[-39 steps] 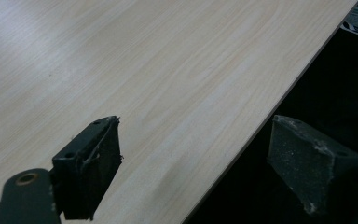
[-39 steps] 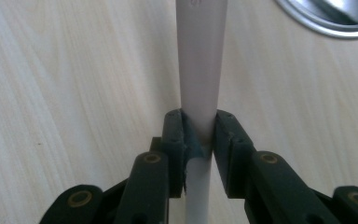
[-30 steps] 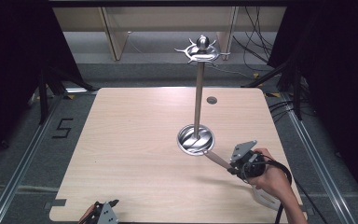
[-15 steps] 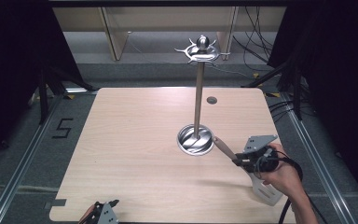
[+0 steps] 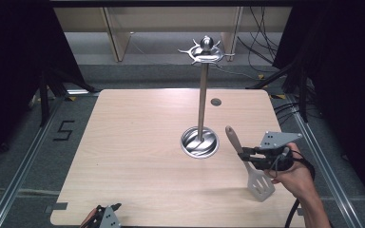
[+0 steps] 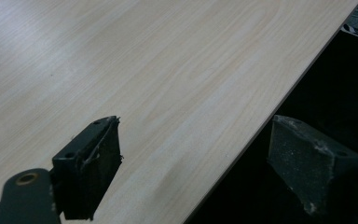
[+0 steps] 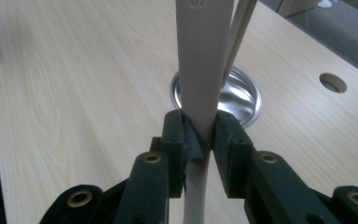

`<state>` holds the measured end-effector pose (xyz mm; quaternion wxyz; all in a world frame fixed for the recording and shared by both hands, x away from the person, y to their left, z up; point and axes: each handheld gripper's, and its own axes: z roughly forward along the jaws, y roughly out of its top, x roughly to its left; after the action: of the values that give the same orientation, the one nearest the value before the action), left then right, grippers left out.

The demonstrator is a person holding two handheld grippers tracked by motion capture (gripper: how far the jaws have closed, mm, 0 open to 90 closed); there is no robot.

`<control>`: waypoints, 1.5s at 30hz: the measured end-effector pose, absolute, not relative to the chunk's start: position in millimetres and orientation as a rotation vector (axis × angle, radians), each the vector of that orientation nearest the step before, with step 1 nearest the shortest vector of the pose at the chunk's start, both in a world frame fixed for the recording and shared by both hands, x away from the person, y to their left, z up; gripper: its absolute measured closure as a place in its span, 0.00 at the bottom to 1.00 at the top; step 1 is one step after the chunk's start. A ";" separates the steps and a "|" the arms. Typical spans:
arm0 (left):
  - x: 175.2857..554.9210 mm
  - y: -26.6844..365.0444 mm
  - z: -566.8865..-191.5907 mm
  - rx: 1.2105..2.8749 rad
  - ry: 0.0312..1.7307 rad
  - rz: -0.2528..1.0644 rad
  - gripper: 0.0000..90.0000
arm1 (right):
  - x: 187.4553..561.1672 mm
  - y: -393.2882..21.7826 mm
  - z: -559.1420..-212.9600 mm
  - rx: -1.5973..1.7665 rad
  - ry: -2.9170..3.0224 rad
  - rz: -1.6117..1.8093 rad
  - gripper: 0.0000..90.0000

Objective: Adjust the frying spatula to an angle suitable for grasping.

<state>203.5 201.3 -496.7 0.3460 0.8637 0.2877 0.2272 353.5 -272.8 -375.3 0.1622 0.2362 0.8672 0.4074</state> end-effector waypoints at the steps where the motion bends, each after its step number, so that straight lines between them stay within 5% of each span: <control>1: 204.1 201.7 -496.4 2.247 0.741 0.598 0.18 | 353.5 -272.8 -375.3 0.674 2.474 1.163 0.84; 45: 204.2 202.6 -497.3 2.251 0.742 0.599 0.18 | 378.4 -243.9 -330.9 0.628 2.310 1.545 0.84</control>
<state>204.2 202.6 -497.3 0.3413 0.8655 0.2853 0.2303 378.4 -243.9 -330.9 0.1458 0.2179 0.8022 0.5365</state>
